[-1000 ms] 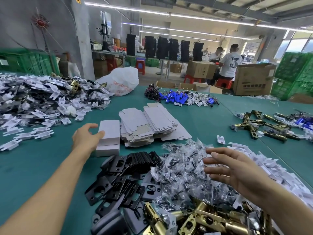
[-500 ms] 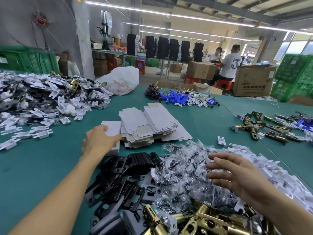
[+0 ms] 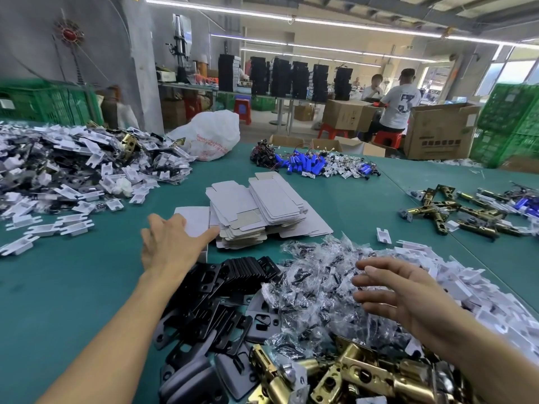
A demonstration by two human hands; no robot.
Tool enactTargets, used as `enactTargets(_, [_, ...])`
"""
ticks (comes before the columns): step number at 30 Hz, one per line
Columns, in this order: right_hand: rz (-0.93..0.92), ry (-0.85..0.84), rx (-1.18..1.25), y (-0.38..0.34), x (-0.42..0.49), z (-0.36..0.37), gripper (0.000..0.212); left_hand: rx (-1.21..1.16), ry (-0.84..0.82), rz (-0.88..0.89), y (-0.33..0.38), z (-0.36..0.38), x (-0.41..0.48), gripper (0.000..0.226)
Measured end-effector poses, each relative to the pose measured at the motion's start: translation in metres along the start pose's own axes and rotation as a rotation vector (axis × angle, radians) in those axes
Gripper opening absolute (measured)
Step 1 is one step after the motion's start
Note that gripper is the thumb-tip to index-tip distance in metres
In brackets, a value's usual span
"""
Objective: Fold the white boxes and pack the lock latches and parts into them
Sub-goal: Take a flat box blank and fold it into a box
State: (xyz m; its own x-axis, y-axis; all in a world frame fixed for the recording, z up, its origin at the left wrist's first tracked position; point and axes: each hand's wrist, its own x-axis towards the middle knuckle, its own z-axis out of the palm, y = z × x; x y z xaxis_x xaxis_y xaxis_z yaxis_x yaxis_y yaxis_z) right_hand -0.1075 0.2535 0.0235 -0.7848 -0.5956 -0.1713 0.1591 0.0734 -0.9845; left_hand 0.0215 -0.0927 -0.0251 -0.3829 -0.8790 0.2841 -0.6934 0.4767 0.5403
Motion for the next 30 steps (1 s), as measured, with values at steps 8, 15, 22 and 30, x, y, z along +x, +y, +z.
enactTargets(8, [-0.006, 0.005, -0.025, 0.006, 0.001, 0.001, 0.019, 0.101, -0.099, -0.03, 0.004, 0.0, 0.004, 0.089])
enactTargets(15, [-0.02, 0.0, -0.074, 0.01, 0.0, -0.001, 0.015, 0.458, 0.018, 0.409, 0.058, 0.002, 0.013, 0.061])
enactTargets(22, [-0.044, -0.004, -0.107, 0.016, 0.002, -0.001, 0.011, 0.453, -0.21, 0.428, 0.08, 0.031, 0.023, 0.042])
enactTargets(30, [-0.062, 0.014, -0.189, 0.019, 0.004, 0.001, 0.011, 0.512, -0.187, 0.353, 0.079, 0.039, 0.036, 0.045])
